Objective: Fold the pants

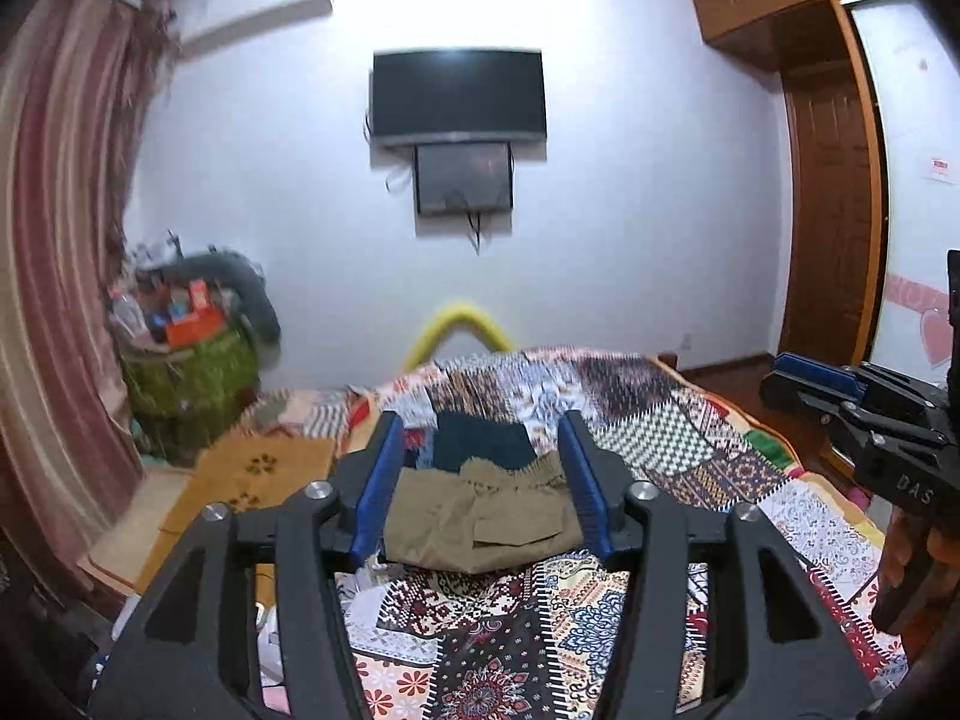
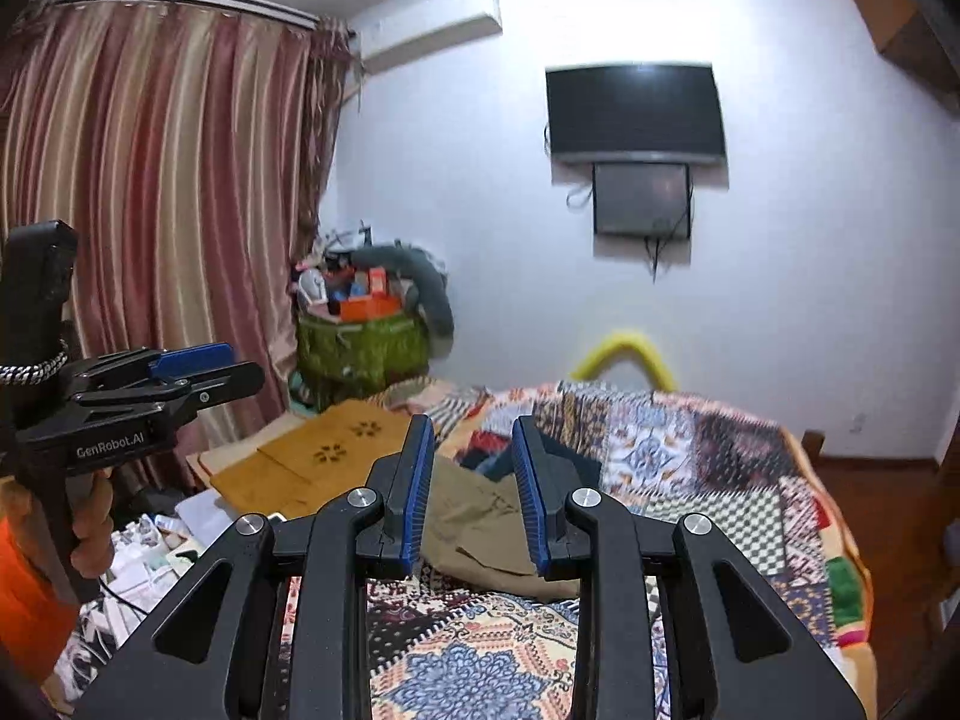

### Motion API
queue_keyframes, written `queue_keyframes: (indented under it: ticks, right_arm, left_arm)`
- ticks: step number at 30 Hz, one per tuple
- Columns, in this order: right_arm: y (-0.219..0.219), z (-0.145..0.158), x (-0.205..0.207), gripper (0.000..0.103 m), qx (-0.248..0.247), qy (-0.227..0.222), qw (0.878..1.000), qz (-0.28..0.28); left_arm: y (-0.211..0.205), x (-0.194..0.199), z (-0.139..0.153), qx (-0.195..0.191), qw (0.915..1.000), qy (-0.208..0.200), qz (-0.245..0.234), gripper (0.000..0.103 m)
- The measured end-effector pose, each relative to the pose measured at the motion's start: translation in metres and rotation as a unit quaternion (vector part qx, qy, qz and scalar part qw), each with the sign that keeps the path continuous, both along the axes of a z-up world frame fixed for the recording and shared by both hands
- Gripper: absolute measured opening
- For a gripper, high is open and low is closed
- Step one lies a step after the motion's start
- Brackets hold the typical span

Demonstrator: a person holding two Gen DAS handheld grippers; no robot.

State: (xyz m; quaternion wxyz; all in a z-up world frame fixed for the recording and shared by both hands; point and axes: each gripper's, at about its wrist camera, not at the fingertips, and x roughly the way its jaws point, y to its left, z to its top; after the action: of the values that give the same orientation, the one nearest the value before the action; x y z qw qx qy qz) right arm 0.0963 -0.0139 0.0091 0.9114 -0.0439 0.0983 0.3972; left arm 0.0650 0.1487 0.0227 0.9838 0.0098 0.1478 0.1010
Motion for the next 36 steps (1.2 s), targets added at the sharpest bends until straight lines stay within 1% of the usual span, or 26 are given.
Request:
queue_keyframes:
  ticks: [1, 2, 3, 4, 5, 6, 7, 9, 11, 12, 14, 18, 23, 31, 36]
  right_arm:
    - [-0.002, 0.001, -0.009, 0.039, 0.005, -0.005, 1.000, -0.002]
    - [-0.005, 0.002, -0.017, 0.046, 0.011, -0.009, 1.000, -0.005]
    - [-0.008, 0.002, -0.024, 0.058, 0.017, -0.014, 1.000, -0.011]
    - [-0.010, 0.002, -0.031, 0.069, 0.023, -0.019, 0.999, -0.016]
    - [-0.012, 0.002, -0.037, 0.073, 0.028, -0.024, 0.999, -0.023]
    - [-0.014, 0.002, -0.041, 0.080, 0.032, -0.026, 0.999, -0.029]
    - [-0.016, 0.002, -0.042, 0.085, 0.038, -0.025, 0.998, -0.034]
    - [-0.020, 0.001, -0.044, 0.087, 0.051, -0.018, 0.998, -0.038]
    - [-0.022, 0.001, -0.047, 0.095, 0.053, -0.013, 0.997, -0.046]
    - [-0.023, 0.001, -0.048, 0.102, 0.053, -0.013, 0.997, -0.051]
    - [-0.025, 0.000, -0.051, 0.103, 0.053, -0.017, 0.997, -0.061]
    - [-0.028, -0.002, -0.056, 0.103, 0.053, -0.015, 0.996, -0.065]
    - [-0.031, -0.003, -0.062, 0.103, 0.055, -0.014, 0.996, -0.069]
    - [-0.032, -0.010, -0.064, 0.103, 0.046, -0.009, 0.996, -0.077]
    - [-0.034, -0.013, -0.064, 0.103, 0.046, -0.002, 0.996, -0.077]
  left_arm:
    - [-0.005, -0.009, 0.001, 0.003, 1.0000, -0.008, 0.003, 0.059]
    - [-0.009, -0.017, 0.002, 0.004, 0.9999, -0.014, 0.005, 0.065]
    - [-0.012, -0.024, 0.002, 0.003, 0.9998, -0.020, 0.005, 0.071]
    - [-0.015, -0.030, 0.003, 0.002, 0.9996, -0.026, 0.006, 0.075]
    - [-0.017, -0.036, 0.003, 0.001, 0.9995, -0.030, 0.007, 0.083]
    - [-0.018, -0.040, 0.003, 0.002, 0.9994, -0.034, 0.009, 0.087]
    - [-0.020, -0.045, 0.003, 0.001, 0.9993, -0.037, 0.009, 0.089]
    - [-0.021, -0.051, 0.002, -0.005, 0.9992, -0.039, 0.010, 0.095]
    - [-0.022, -0.058, 0.001, -0.011, 0.9990, -0.043, 0.011, 0.099]
    - [-0.022, -0.062, 0.002, -0.011, 0.9988, -0.046, 0.013, 0.101]
    - [-0.024, -0.066, 0.001, -0.009, 0.9986, -0.051, 0.015, 0.103]
    - [-0.030, -0.069, -0.001, 0.003, 0.9985, -0.051, 0.017, 0.103]
    - [-0.035, -0.069, -0.004, 0.004, 0.9986, -0.051, 0.012, 0.103]
    - [-0.033, -0.067, -0.008, -0.006, 0.9988, -0.048, 0.007, 0.103]
    - [-0.027, -0.063, -0.013, -0.019, 0.9989, -0.043, 0.006, 0.103]
